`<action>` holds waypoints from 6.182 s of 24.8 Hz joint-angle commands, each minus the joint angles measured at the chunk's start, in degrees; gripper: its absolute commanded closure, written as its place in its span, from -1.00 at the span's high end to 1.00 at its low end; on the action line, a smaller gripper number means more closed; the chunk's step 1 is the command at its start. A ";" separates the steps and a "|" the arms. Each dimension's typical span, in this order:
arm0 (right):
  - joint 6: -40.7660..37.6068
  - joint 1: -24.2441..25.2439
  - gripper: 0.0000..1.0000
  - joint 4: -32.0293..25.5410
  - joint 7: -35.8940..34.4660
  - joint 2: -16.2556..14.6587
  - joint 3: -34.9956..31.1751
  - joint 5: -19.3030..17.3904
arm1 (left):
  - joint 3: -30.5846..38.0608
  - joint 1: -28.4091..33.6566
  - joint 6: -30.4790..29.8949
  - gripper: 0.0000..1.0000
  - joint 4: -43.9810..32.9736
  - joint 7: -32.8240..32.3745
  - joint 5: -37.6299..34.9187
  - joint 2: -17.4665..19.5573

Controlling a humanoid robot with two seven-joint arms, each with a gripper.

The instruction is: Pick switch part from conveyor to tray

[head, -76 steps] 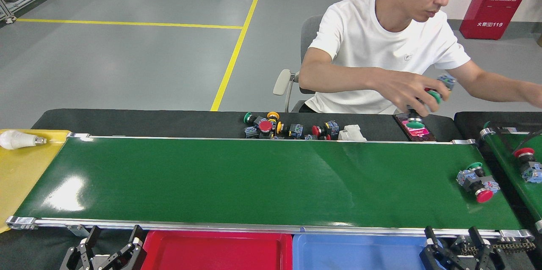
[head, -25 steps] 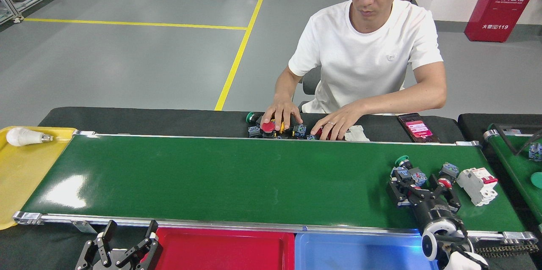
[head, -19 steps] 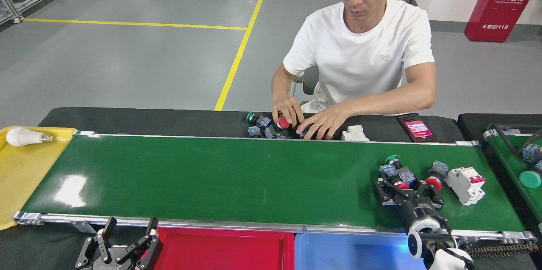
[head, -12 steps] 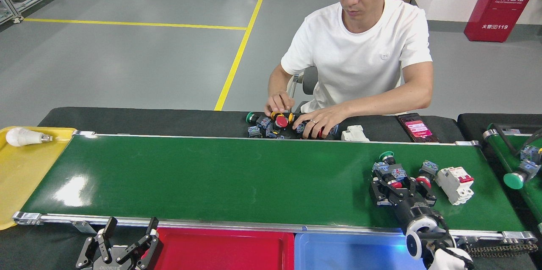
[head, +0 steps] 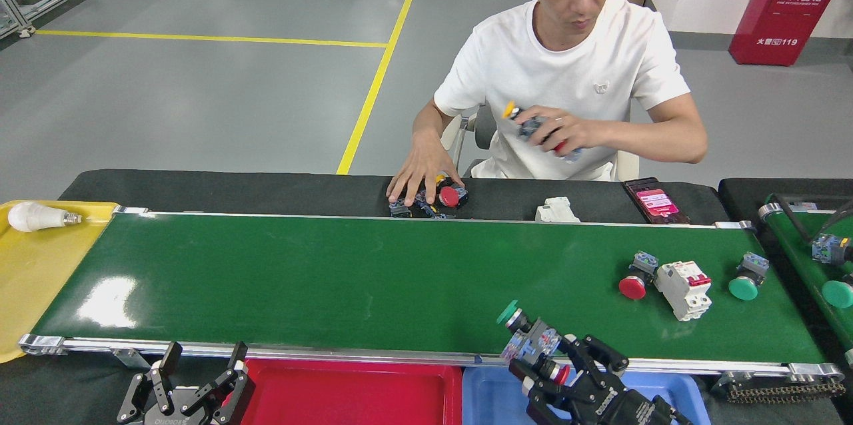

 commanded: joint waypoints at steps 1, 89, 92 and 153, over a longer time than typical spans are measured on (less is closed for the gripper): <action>-1.95 -0.39 0.25 0.13 -0.41 1.47 3.82 1.36 | -0.07 -0.29 0.09 1.00 -0.52 0.19 -0.06 0.20; -1.95 14.90 0.95 -3.83 1.97 -4.24 -23.77 -10.32 | -28.37 -33.78 -0.87 1.00 32.79 -1.30 -12.19 -4.81; -1.95 11.83 0.91 -4.71 2.76 -0.91 -25.18 -10.32 | -28.63 -37.38 0.71 1.00 37.44 -0.78 -12.19 -5.34; 10.79 -0.21 0.61 -3.39 6.01 9.03 9.36 5.59 | 10.48 -2.49 -11.07 1.00 1.76 -4.91 -4.37 -3.93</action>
